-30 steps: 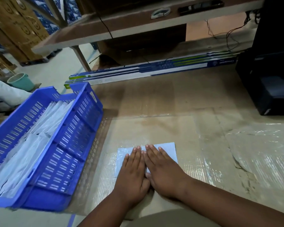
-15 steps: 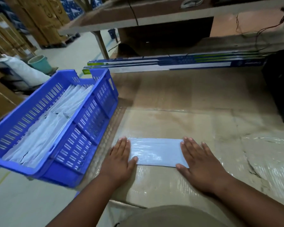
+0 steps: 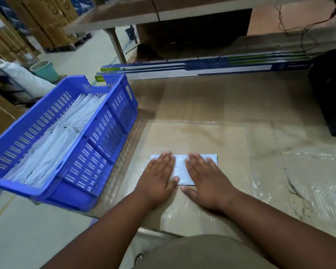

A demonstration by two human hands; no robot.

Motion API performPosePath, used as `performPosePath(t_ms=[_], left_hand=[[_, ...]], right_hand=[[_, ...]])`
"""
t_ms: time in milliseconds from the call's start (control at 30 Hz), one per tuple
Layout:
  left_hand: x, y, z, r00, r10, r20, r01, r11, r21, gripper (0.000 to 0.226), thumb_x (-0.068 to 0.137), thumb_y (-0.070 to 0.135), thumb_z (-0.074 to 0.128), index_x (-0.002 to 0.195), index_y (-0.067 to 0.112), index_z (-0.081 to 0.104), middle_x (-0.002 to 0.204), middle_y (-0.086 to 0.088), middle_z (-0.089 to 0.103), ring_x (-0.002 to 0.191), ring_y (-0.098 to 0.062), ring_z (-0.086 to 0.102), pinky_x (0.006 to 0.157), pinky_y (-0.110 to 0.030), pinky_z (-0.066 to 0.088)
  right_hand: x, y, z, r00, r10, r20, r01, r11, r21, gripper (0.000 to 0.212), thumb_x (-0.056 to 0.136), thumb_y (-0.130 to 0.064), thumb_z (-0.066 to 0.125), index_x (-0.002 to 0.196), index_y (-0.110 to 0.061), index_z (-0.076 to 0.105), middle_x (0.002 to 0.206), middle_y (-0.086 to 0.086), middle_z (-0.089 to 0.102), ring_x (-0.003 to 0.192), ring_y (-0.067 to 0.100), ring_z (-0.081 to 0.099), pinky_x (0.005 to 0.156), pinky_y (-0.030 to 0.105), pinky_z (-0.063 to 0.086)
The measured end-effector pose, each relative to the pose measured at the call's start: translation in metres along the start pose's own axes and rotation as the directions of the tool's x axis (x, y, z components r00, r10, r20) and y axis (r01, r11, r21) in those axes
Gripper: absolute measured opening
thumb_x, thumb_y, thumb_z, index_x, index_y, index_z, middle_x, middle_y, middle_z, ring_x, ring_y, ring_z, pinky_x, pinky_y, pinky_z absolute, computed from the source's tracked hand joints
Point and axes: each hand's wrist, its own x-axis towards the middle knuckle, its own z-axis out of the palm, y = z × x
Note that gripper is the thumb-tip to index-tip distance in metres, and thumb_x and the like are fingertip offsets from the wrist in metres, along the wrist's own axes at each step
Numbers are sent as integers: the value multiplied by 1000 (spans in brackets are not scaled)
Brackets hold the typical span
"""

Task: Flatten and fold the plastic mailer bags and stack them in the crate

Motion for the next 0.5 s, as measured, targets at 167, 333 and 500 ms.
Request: performPosePath(t_ms=[167,333,500], left_hand=[[-13,-26,-18,975,-146,169,144,989,24,86,101,75,15,171,26,0,177,8,-10,161,-6,-14,133,-42,1],[2,-24,-58,951,-171,258,185,982,-28,102,96,77,48,171,28,-1,178,3,4,163,-13,1,132,-37,10],[51,-6,-102,915,-115,386,123,992,6,143,68,68,87,166,39,-14,156,-1,48,139,-24,46,113,-40,42]], right_hand=[[-14,11,-10,994,108,3,-108,994,17,108,86,-87,-9,169,-17,-4,176,6,-16,161,20,-19,130,50,-6],[-15,30,-27,991,125,53,-125,992,-1,96,93,-82,0,169,-23,-3,177,-2,-9,162,16,-11,131,49,-4],[29,42,-75,989,77,127,-71,996,-56,104,75,-82,62,159,-29,31,150,2,43,135,28,42,115,46,36]])
